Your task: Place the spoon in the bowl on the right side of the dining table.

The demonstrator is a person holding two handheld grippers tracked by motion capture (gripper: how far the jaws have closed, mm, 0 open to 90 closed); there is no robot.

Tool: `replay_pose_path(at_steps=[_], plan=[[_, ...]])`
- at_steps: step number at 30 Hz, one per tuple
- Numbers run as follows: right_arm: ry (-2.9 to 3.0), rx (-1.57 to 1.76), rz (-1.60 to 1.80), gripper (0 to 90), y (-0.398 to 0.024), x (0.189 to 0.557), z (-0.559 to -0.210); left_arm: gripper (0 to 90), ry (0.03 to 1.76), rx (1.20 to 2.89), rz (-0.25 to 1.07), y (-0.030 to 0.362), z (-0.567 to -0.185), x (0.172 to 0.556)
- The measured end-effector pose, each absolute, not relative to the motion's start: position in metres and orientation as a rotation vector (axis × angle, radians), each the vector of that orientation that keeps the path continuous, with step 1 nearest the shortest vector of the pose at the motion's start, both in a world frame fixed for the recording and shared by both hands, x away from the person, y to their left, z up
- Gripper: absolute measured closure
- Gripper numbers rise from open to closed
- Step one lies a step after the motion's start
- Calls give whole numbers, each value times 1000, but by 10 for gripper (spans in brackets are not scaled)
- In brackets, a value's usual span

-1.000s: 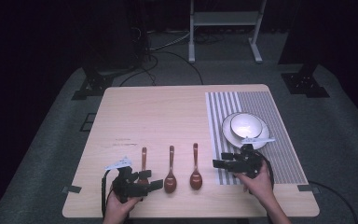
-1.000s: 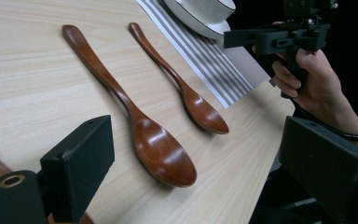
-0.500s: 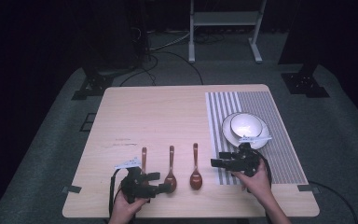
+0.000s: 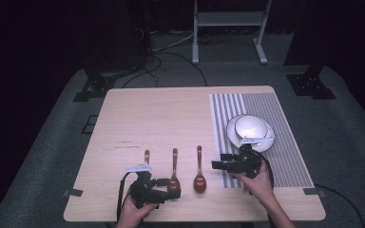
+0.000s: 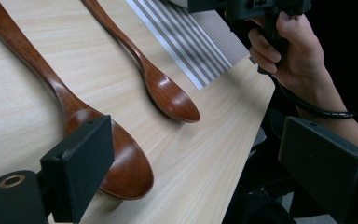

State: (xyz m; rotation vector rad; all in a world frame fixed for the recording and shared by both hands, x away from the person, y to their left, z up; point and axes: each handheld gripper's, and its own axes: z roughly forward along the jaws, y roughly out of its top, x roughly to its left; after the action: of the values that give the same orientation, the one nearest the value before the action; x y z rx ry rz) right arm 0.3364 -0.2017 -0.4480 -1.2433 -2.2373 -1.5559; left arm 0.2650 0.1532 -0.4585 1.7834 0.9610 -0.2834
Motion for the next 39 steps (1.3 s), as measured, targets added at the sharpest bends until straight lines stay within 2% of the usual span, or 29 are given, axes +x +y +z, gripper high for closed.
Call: replay_pose_path(at_steps=[31,39], plan=[[-2245,-1213,-1546,251,-187,340,-443,96,962,1903,-414,133,-477,264],[-2273,-1168,-1523,251,-170,344,-439,100,972,1891,-404,134,-478,265]])
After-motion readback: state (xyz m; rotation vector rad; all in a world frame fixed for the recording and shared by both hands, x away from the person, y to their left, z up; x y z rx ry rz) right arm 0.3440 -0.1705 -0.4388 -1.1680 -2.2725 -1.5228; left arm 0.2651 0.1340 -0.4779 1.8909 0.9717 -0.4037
